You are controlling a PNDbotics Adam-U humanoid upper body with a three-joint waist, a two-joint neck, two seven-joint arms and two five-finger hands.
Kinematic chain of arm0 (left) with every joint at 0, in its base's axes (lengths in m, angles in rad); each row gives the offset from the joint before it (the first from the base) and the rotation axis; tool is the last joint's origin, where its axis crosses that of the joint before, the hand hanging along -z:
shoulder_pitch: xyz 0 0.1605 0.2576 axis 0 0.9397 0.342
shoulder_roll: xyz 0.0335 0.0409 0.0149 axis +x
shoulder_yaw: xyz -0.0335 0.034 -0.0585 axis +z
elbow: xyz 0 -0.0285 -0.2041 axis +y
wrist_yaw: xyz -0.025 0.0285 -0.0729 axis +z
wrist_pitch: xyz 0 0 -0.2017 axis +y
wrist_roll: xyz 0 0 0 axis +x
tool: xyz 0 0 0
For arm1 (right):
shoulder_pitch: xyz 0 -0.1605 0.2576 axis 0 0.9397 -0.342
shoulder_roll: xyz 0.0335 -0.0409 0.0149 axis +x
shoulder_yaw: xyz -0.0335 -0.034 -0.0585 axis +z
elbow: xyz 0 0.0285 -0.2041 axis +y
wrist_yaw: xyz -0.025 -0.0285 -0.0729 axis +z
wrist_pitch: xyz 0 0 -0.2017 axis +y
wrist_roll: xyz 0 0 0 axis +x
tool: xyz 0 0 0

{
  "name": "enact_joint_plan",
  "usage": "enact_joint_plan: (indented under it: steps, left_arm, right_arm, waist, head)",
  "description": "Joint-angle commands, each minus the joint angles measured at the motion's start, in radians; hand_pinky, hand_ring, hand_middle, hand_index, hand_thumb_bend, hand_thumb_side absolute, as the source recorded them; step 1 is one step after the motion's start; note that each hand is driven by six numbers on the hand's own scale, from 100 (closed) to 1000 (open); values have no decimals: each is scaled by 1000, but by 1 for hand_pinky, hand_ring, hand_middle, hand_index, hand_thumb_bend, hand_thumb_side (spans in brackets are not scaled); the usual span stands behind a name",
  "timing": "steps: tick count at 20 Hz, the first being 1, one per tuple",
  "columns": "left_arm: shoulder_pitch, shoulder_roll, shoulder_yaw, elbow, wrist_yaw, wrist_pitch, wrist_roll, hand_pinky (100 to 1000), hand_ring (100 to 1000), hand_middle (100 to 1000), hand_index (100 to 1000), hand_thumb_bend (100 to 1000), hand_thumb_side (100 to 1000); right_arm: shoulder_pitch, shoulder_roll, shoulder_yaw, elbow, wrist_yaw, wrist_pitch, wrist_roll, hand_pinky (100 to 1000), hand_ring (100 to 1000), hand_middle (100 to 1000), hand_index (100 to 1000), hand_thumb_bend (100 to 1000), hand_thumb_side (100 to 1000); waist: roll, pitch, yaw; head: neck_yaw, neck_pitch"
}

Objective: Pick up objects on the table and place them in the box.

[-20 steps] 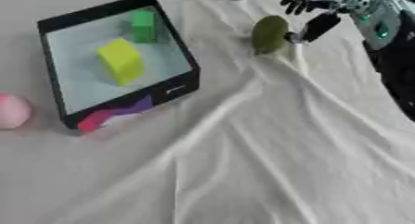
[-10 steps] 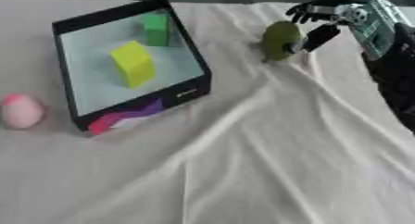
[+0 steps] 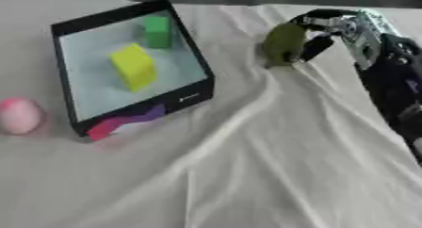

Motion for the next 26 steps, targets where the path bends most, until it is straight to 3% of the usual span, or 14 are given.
enact_joint_plan:
  steps: [1, 8, 15, 19, 26]
  left_arm:
    - [-3, 18, 8, -16, 1, -2, -4, 820, 863, 782, 762, 100, 723]
    - [18, 29, 10, -10, 1, -1, -7, 820, 863, 781, 763, 100, 720]
    - [44, 40, 13, -8, 0, -4, -7, 821, 865, 783, 764, 100, 717]
    - [57, 40, 14, -4, 4, -4, -9, 822, 866, 784, 765, 100, 716]
    - [68, 38, 16, 2, 18, -7, -6, 823, 867, 790, 768, 100, 711]
  right_arm:
    - [-24, -18, -8, -19, -85, 12, -29, 844, 773, 591, 769, 100, 209]
    - [-55, -43, 21, -112, -245, 48, -54, 816, 717, 582, 758, 100, 187]
    - [-135, -50, 44, -174, -314, 92, -37, 813, 699, 581, 751, 100, 165]
    - [-210, 21, 74, -207, -322, 100, -21, 809, 682, 569, 741, 100, 143]
    - [-288, 213, 122, -230, -330, 134, -17, 788, 644, 551, 717, 100, 110]
  waist:
    - [-6, -10, -3]
    - [-5, -40, -28]
    - [0, -79, -56]
    - [9, -101, -65]
    - [23, -134, -59]
  head:
    - [0, 2]
    - [9, 34]
    - [21, 70]
    - [21, 92]
    - [-5, 117]
